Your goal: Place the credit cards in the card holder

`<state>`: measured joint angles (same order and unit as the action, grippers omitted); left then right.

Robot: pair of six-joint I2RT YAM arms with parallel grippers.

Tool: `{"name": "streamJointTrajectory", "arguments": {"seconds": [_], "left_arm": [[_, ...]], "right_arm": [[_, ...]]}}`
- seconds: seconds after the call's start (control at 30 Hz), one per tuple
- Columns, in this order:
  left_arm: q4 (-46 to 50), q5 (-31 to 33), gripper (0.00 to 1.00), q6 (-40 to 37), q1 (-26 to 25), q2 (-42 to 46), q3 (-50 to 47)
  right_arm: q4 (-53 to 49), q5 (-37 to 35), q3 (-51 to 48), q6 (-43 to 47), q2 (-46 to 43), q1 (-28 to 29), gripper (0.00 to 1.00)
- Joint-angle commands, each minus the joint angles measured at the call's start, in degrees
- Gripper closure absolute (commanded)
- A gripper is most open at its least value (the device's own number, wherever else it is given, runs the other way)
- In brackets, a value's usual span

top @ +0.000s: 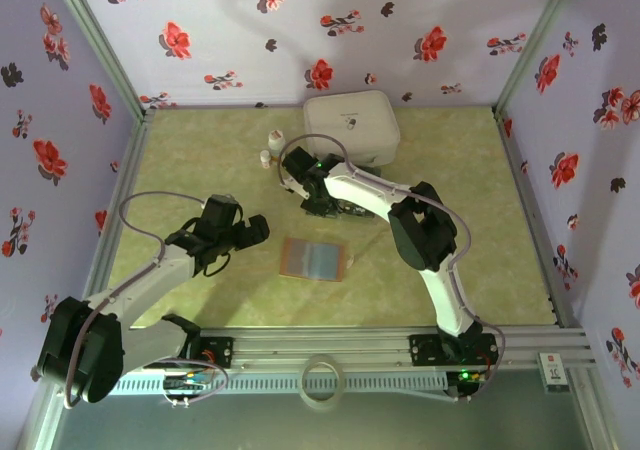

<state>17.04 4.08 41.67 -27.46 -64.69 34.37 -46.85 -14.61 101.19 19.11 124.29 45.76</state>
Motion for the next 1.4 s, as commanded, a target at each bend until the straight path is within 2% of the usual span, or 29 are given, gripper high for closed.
{"name": "streamJointTrajectory", "arguments": {"seconds": [0.0, 0.33, 0.93, 1.17, 1.37], "left_arm": [[-1.0, 0.76, 0.0, -0.13, 0.45, -0.7, -0.54], [-1.11, 0.76, 0.0, -0.02, 0.4, -0.79, -0.62], [-1.4, -0.03, 0.0, -0.06, 0.48, -1.13, -0.42], [-1.01, -0.34, 0.0, -0.78, 0.48, -1.65, 0.5], [-0.68, -1.5, 0.0, -1.48, 0.48, -1.68, 0.86]], "right_arm": [[-1.4, 0.46, 0.28, 0.74, -0.08, 0.03, 0.67], [-1.68, 0.96, 0.26, 1.31, -0.63, -0.02, 0.83], [-8.82, 5.14, 7.16, 7.65, 0.65, 0.21, 1.0], [-11.41, 6.4, 8.85, 7.26, -1.11, 0.81, 1.0], [-12.81, 9.4, 8.92, 4.33, -7.12, 1.85, 1.0]]}}
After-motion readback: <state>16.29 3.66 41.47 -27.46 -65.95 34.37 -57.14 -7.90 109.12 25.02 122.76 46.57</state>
